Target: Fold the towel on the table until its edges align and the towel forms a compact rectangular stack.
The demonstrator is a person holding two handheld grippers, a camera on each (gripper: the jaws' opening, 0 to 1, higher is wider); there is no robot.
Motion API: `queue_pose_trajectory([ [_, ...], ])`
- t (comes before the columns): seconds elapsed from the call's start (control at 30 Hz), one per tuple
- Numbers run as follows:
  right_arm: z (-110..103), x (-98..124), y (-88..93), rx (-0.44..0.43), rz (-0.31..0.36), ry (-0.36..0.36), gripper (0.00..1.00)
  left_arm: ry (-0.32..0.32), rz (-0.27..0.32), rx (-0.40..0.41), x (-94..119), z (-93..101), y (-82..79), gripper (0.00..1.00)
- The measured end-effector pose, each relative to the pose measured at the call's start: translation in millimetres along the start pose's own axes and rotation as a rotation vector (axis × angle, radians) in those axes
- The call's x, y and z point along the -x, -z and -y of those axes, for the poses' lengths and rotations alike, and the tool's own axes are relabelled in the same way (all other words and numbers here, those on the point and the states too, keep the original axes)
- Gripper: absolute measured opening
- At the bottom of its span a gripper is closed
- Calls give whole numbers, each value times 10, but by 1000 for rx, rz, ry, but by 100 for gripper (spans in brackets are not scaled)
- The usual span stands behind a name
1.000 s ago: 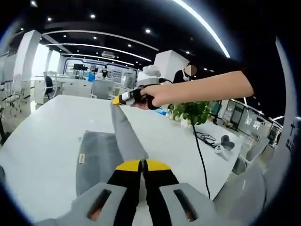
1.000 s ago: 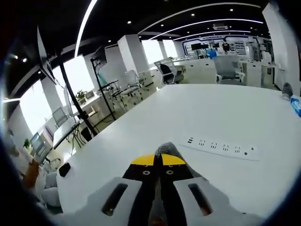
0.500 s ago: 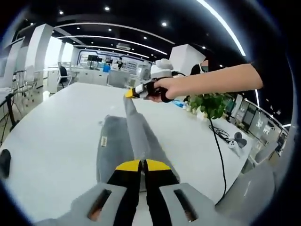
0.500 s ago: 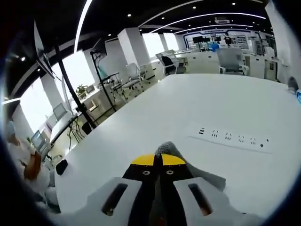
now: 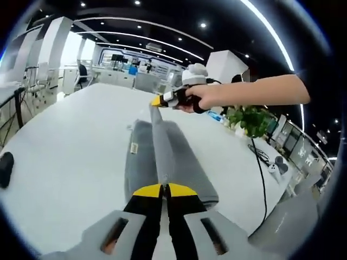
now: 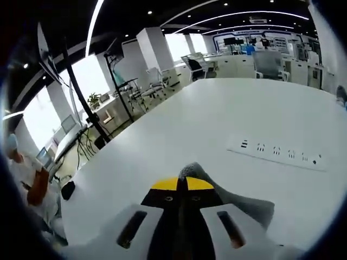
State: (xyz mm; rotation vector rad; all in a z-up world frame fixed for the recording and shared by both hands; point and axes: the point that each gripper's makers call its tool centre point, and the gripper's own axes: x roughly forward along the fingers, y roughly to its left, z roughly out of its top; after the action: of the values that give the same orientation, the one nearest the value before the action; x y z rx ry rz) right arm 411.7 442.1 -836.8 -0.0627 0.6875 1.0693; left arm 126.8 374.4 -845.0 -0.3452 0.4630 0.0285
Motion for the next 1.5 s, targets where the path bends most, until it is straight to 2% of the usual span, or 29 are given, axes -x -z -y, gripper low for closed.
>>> queue_pose_trajectory([
  [0.13,0,-104,81,-5,-16,11,0,-11,-30,6,-36,-123,112,3],
  [0.23,-36,-163,129,6,-22,12,0,-10,-45,17,-57,-140,148,3],
  [0.47,-110,-225,165,52,-28,-1,2,-40,-69,84,-88,-315,320,3],
  [0.6,-110,-232,171,62,-30,-5,8,-33,-91,73,-88,-324,360,5],
  [0.63,-102,-228,170,68,-30,-1,10,-48,-96,61,-80,-355,359,6],
  [0.7,-99,-217,165,74,-25,0,15,-62,-93,58,-64,-402,341,8],
  [0.8,-105,-175,168,76,-23,-7,16,-67,-81,65,-53,-455,287,13],
  [0.93,-113,-109,186,91,-26,-14,19,-60,-79,30,-91,-534,198,18],
  [1.1,-75,-14,213,111,-33,-3,23,-56,-82,-13,-153,-537,62,24],
  [1.37,32,176,312,149,-45,5,28,-43,-89,-57,-416,-620,-98,29],
  [1.5,206,236,435,137,-66,19,29,-44,-82,-71,-571,-652,-240,30],
])
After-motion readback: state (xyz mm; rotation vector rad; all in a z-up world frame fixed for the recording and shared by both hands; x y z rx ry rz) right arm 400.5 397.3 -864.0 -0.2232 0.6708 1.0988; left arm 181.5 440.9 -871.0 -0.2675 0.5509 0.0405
